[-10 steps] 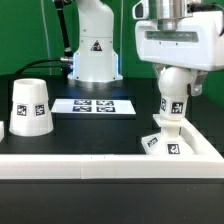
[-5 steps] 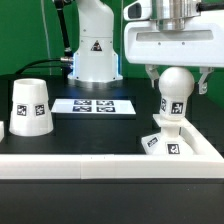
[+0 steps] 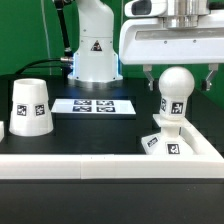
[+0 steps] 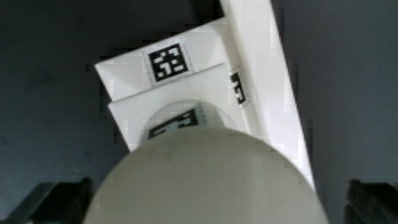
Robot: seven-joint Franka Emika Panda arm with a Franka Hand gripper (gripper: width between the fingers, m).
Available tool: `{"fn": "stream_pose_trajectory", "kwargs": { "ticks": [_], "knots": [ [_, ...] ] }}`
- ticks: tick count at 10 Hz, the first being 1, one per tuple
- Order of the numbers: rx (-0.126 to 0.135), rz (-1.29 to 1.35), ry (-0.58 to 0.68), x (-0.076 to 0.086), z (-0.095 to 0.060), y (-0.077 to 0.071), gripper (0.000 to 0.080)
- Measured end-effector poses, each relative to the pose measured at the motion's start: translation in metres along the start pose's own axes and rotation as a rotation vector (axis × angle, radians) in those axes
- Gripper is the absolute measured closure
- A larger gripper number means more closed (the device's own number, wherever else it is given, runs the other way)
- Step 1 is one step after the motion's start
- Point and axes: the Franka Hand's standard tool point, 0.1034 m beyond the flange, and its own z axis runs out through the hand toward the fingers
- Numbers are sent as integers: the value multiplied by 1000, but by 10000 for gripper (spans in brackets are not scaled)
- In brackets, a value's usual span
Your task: Assemble lamp
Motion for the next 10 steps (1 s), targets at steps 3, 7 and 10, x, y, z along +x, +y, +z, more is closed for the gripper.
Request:
{"fn": "stream_pose_trajectory", "kwargs": {
  "ticks": [3,7,10],
  "knots": [
    [0,-175,-1,0,0,1,100],
    [-55,-643,74,6,0,0,100],
    [-85,-875,65,5,-1,-2,100]
  ]
}}
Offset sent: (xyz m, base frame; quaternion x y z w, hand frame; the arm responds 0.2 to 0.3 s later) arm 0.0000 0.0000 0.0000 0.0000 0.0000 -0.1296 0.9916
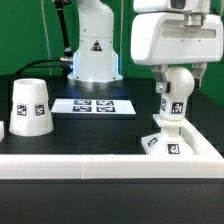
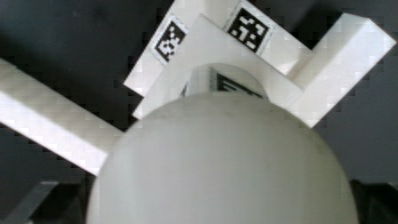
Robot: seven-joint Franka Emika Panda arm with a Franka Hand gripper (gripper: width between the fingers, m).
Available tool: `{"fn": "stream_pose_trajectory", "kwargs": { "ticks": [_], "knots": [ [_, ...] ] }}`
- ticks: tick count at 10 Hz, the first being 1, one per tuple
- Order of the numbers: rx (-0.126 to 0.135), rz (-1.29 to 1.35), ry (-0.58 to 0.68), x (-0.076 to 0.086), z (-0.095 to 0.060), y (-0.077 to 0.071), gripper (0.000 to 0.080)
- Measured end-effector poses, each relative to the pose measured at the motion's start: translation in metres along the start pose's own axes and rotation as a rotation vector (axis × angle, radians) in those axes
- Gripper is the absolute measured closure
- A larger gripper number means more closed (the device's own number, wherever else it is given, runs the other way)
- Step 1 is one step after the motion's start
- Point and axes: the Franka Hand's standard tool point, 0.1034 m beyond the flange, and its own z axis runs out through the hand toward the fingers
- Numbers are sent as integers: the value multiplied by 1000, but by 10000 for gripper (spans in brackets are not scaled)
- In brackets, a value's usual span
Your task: Assemble lamp
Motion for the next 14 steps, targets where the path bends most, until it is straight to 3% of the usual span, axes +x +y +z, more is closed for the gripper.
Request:
{"fn": "stream_pose_trajectory", "kwargs": {
  "ticks": [3,4,6,13,14],
  "knots": [
    [-1,-199,-2,-3,1,4,100],
    [-6,-277,-5,-2,1,4,100],
    [-41,-508,-26,2,-2,5,100],
    [-62,-1007,-103,1,1,8,100],
    [-62,-990,-103,1,1,9,226]
  ]
}}
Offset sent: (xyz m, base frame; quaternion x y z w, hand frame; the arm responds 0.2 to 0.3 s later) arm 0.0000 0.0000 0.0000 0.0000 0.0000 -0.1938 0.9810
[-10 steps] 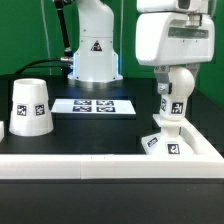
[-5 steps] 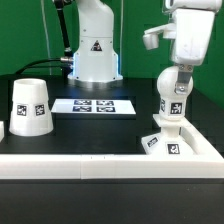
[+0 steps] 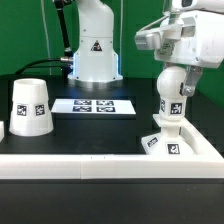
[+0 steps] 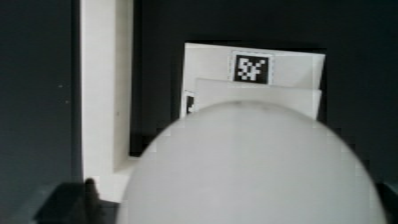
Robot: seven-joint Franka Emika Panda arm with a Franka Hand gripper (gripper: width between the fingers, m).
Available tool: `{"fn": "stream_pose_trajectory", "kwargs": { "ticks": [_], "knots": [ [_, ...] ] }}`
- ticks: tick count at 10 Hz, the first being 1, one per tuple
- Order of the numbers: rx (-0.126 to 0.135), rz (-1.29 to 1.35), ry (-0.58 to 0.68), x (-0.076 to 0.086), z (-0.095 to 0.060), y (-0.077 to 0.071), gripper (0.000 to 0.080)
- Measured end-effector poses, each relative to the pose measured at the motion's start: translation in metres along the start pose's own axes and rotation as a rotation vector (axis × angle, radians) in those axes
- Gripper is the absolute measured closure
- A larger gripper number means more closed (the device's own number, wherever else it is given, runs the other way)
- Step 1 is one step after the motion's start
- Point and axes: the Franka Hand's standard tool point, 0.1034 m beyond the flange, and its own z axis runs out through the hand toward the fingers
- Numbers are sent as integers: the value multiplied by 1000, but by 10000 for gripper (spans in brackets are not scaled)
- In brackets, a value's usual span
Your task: Assemble lamp
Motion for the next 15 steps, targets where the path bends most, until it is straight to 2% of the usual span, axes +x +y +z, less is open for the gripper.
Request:
{"fn": "stream_pose_trajectory", "kwargs": {
  "ticks": [7,12,15],
  "knots": [
    [1,98,1,-2,0,0,223],
    [5,651,1,-2,1,-1,222],
    [4,1004,-1,5,-1,-1,222]
  ]
}}
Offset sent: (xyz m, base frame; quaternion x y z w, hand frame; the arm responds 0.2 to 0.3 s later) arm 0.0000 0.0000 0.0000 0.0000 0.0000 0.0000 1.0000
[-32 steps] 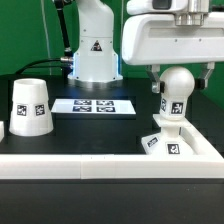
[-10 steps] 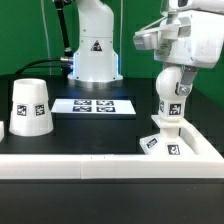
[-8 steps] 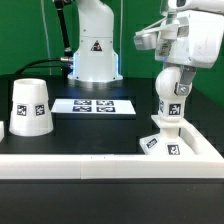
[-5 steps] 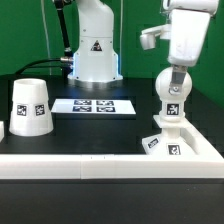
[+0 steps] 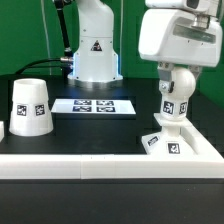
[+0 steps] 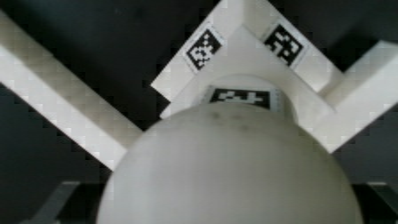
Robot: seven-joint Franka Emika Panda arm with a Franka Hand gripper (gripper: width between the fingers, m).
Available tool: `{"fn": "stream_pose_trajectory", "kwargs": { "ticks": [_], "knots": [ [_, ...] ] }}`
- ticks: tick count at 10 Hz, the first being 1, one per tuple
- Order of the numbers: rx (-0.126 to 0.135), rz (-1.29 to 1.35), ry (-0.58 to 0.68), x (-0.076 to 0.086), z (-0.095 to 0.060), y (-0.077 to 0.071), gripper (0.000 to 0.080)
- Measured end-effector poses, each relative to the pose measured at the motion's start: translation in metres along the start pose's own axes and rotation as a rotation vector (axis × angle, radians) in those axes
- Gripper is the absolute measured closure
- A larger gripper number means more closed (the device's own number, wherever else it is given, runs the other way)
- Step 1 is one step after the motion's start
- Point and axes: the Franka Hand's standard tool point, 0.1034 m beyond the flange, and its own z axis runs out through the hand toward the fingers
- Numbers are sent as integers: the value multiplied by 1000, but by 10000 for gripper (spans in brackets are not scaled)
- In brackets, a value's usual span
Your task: Assemble lamp
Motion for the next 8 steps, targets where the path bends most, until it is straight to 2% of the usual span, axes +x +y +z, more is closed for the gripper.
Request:
{"fn": "stream_pose_trajectory", "kwargs": {
  "ticks": [2,8],
  "knots": [
    [-6,201,-23,0,-2,0,222],
    [-10,579,-26,-4,-1,6,222]
  ]
}}
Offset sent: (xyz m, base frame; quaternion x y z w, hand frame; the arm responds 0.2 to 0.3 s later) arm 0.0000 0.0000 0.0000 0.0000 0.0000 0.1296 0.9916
